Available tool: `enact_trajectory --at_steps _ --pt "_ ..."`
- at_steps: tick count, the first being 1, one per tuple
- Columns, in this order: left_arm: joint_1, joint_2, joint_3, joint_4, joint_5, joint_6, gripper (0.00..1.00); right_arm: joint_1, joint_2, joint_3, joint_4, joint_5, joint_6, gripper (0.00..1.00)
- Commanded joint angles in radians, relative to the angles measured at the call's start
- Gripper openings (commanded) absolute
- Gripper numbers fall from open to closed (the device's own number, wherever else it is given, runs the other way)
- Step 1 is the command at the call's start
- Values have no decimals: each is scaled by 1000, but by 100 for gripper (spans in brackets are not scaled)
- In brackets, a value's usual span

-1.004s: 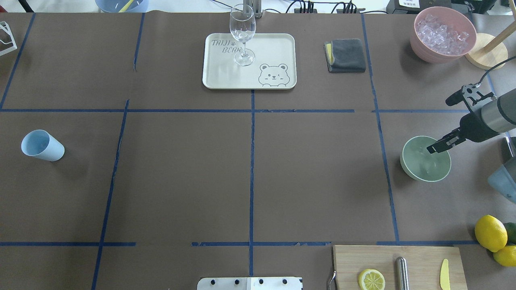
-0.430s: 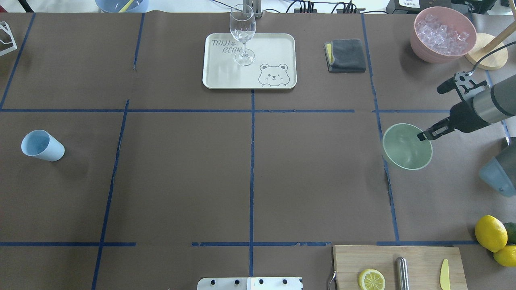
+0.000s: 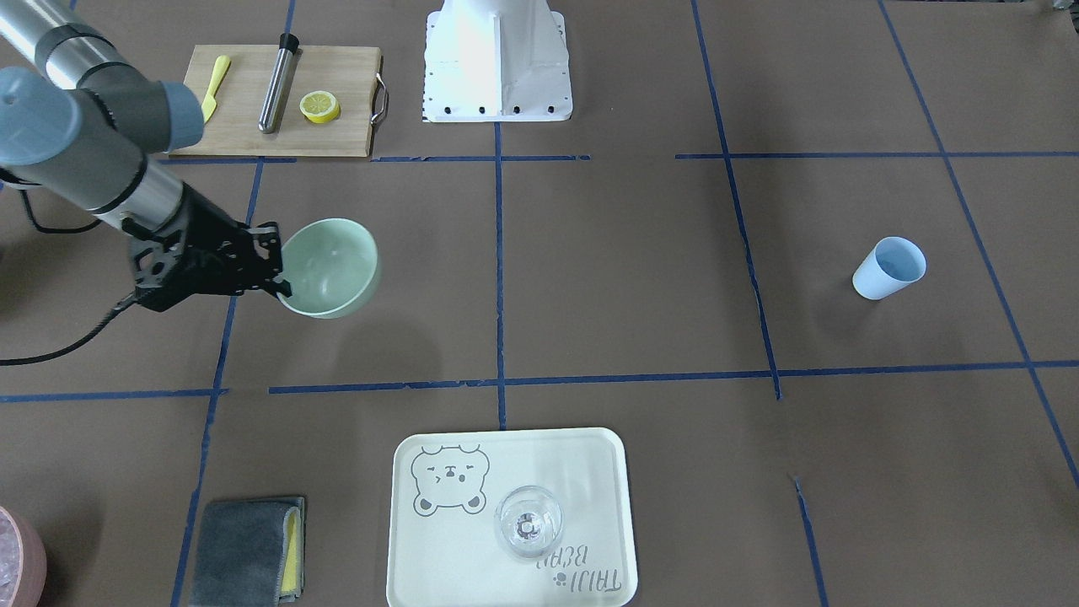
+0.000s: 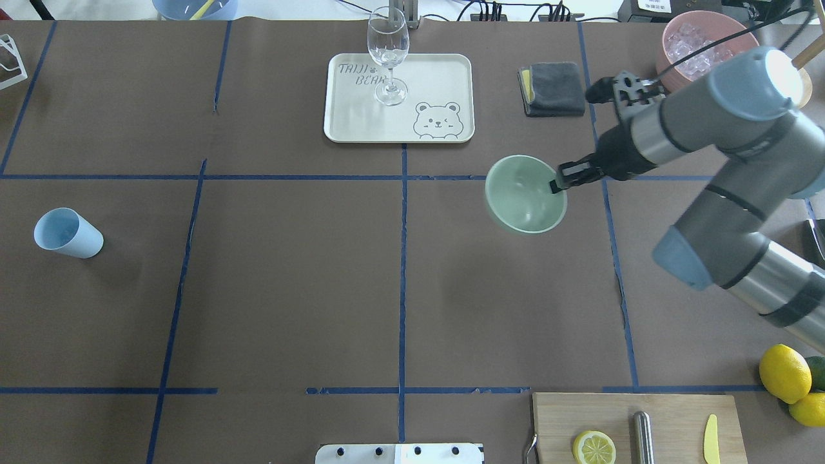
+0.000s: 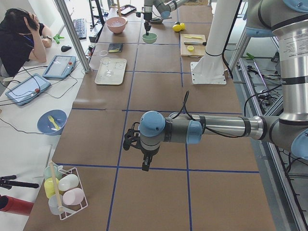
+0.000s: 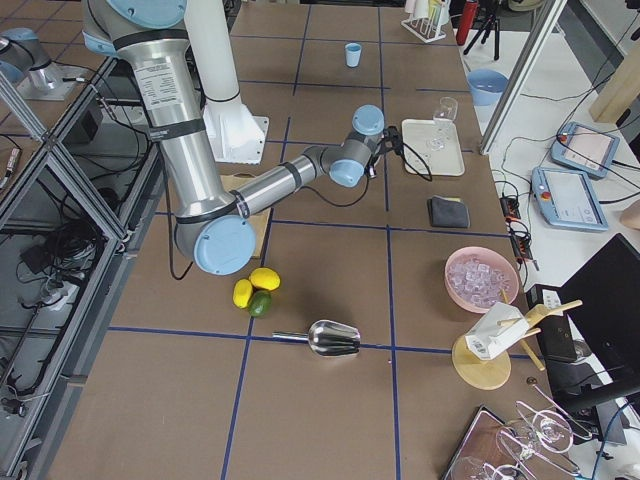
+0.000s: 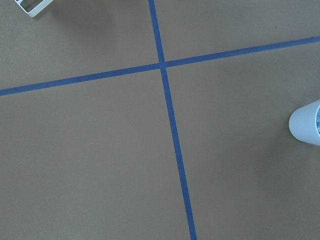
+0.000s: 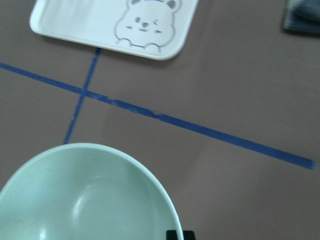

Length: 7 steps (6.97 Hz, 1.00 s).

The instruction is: Pour ice into bowl

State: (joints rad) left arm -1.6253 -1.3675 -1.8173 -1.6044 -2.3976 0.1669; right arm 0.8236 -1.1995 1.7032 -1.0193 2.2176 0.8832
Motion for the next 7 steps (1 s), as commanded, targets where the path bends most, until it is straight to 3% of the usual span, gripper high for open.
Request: enact_trajectory --at_steps 1,2,3,4,5,6,7 --pt "1 -1 -2 -2 0 -1 100 -180 247 -22 -222 -239 144 0" --pt "1 -1 -2 -2 0 -1 100 -270 361 -95 -281 -368 252 0" --pt "1 -1 -2 -6 0 -1 100 -329 497 -257 -280 -450 340 0" --pt "1 -1 0 -9 0 -1 100 -354 609 -413 -275 -456 389 0" --pt "2 -1 0 -12 0 -1 100 -380 677 -504 -275 -461 399 0" --pt "2 -1 0 -12 0 -1 100 -399 689 -522 -275 -461 401 0" --pt "2 -1 0 -12 0 -1 100 -405 689 -522 -275 -461 401 10"
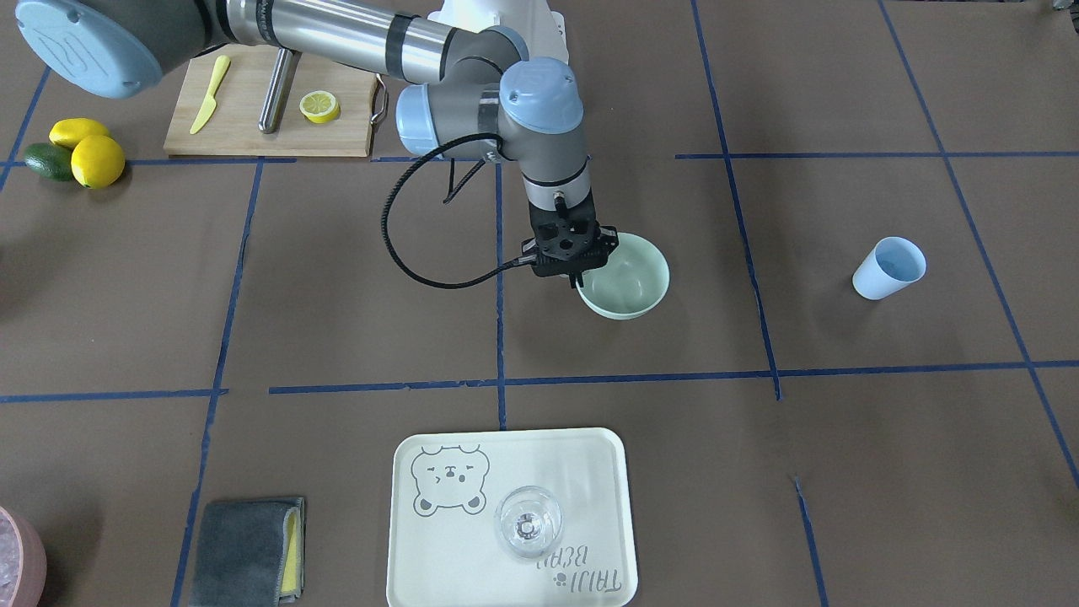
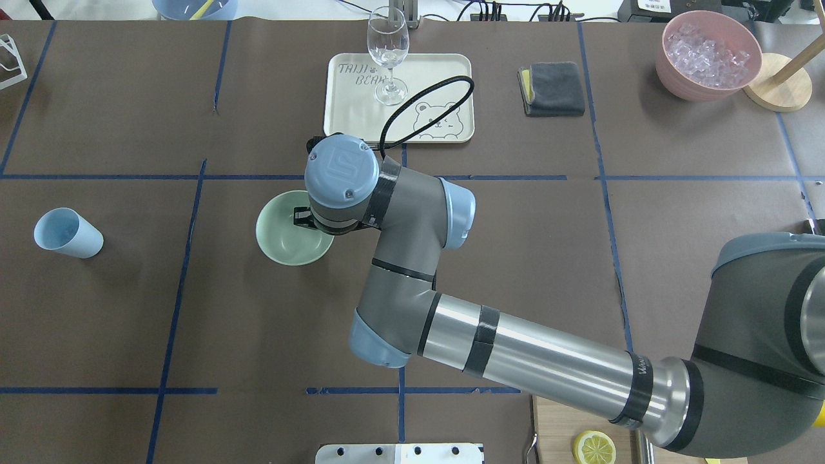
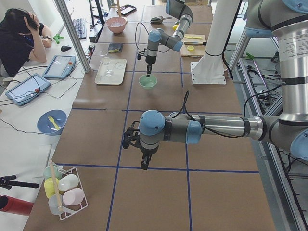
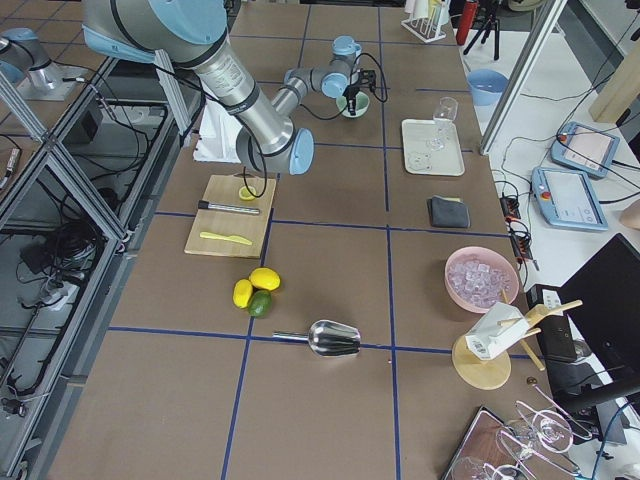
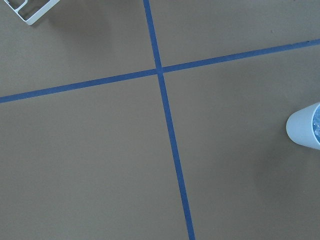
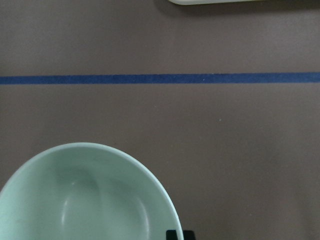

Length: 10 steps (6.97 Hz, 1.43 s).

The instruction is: Pour ice into bowl

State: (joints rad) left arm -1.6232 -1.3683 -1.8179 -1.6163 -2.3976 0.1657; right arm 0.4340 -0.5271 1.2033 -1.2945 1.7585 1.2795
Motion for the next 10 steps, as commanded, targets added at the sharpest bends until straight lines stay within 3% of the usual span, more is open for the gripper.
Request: enact_trajectory --at_steps 1,3,5,8,10 --pt "0 0 0 -2 0 0 100 -15 13 -24 -2 -11 7 97" --pt "0 0 0 -2 -2 0 100 -2 10 -5 -6 -30 -2 100" --pt "0 0 14 -95 1 3 100 110 -26 25 -28 28 -91 100" --pt "6 2 12 -270 0 3 100 433 -316 229 -34 351 -496 100" --pt "5 3 50 -570 6 -5 100 654 -460 268 -48 496 -790 100"
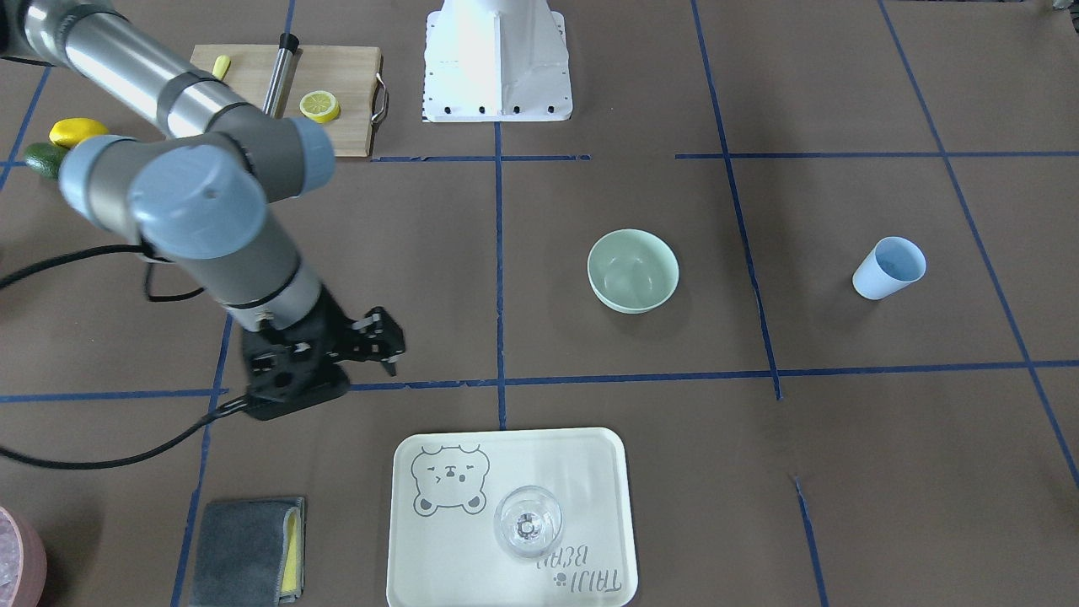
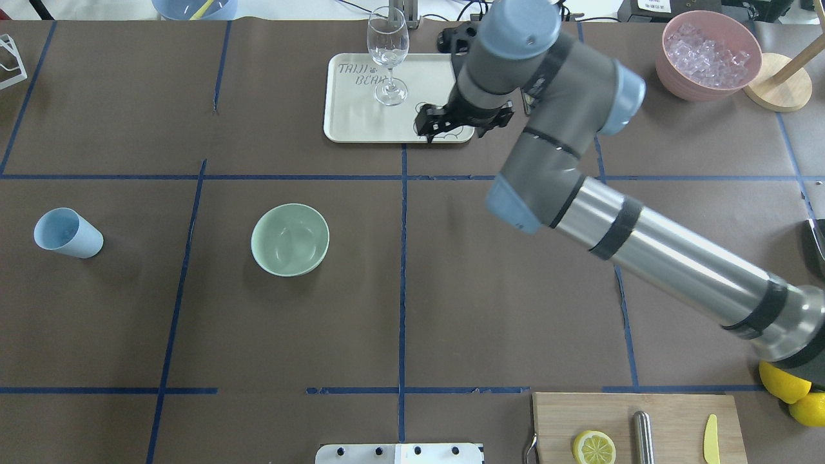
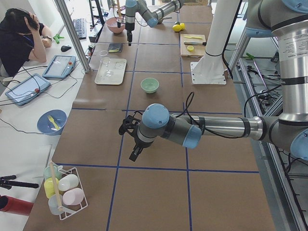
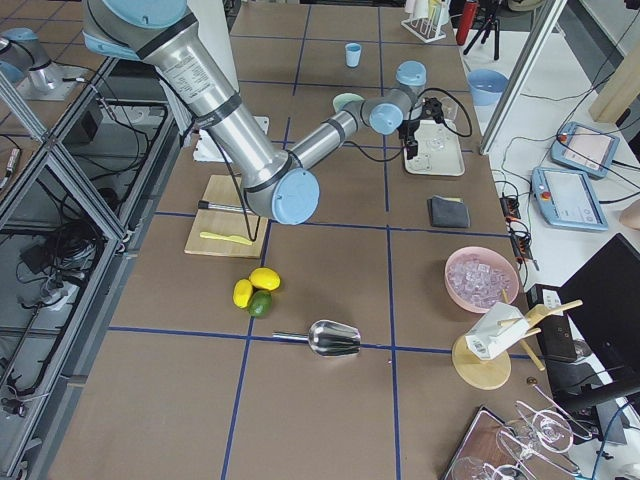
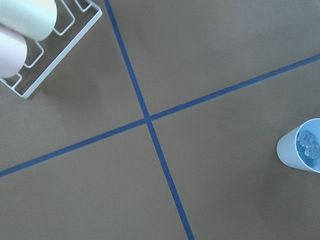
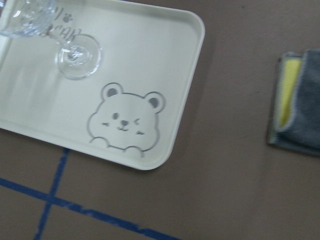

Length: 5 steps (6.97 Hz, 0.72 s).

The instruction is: Pour ice into bowl

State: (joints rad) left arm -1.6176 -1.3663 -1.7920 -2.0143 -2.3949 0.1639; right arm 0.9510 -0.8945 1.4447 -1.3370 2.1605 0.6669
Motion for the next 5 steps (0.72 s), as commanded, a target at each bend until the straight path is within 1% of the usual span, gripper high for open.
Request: enact_trajectory --at_steps 1,2,3,4,5 --pt "-1 -4 83 -340 5 -1 100 241 -162 26 -5 141 -357 100" --pt "-1 -8 104 -472 5 -4 100 327 -246 26 -5 145 -538 100" --pt "1 -43 99 -512 6 -7 100 412 -336 20 -7 147 -719 100" --pt "2 -66 97 -518 2 -179 100 487 -410 25 -14 171 -783 100" --pt "40 -89 89 -571 5 -406 100 547 -467 35 -13 203 -785 100"
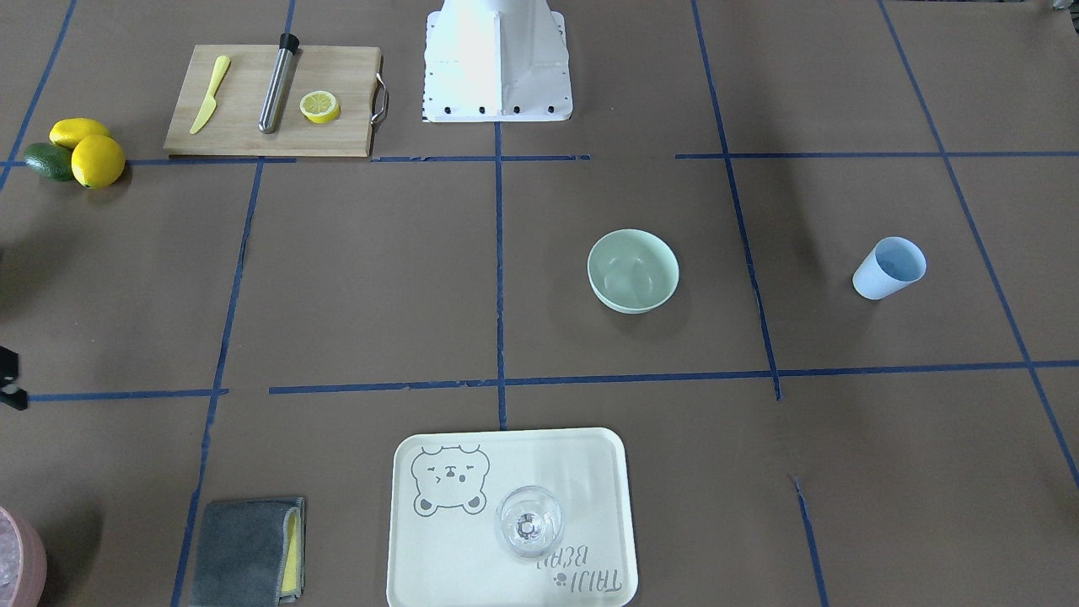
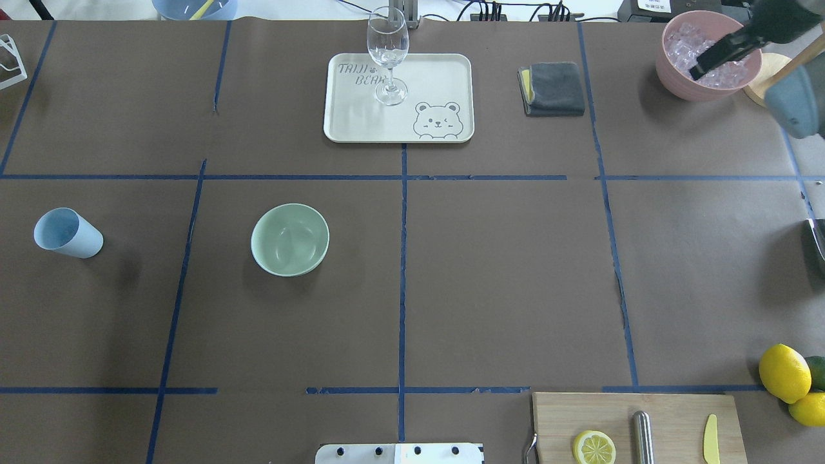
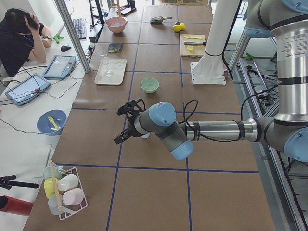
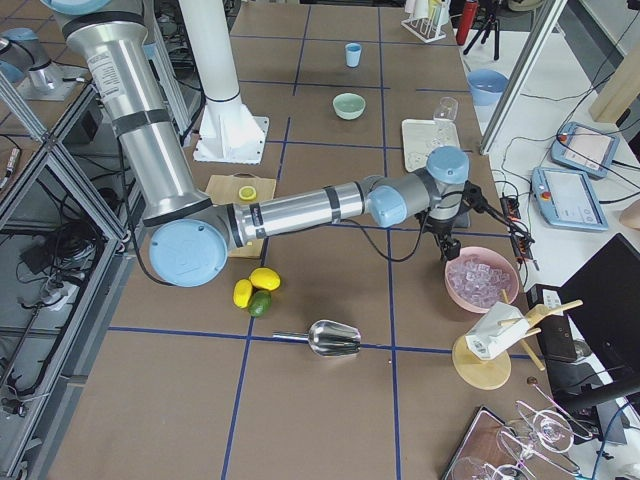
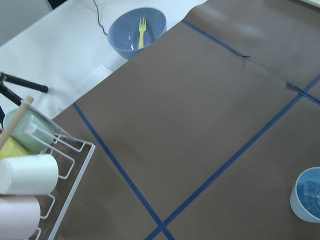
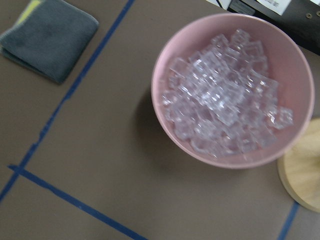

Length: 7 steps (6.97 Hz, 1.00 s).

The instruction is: Pour ice into bowl

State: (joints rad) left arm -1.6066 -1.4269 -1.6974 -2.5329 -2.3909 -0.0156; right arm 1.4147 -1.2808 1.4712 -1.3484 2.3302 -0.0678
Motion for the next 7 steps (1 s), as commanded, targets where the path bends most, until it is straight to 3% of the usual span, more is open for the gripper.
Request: enact_trajectory --at_steps 1,2,3,4,7 --pt "72 -30 1 -120 13 -342 100 92 -139 50 1 29 -50 100" --pt "138 -27 -2 -194 118 -366 100 92 -185 87 8 31 -49 100" --pt "243 -17 -8 -252 301 -413 100 92 -215 113 9 35 -47 100" --pt "339 -11 -21 -262 399 -520 100 92 -242 130 11 32 -43 100" --pt "577 181 -106 -450 703 -706 100 92 -253 136 11 32 -33 100"
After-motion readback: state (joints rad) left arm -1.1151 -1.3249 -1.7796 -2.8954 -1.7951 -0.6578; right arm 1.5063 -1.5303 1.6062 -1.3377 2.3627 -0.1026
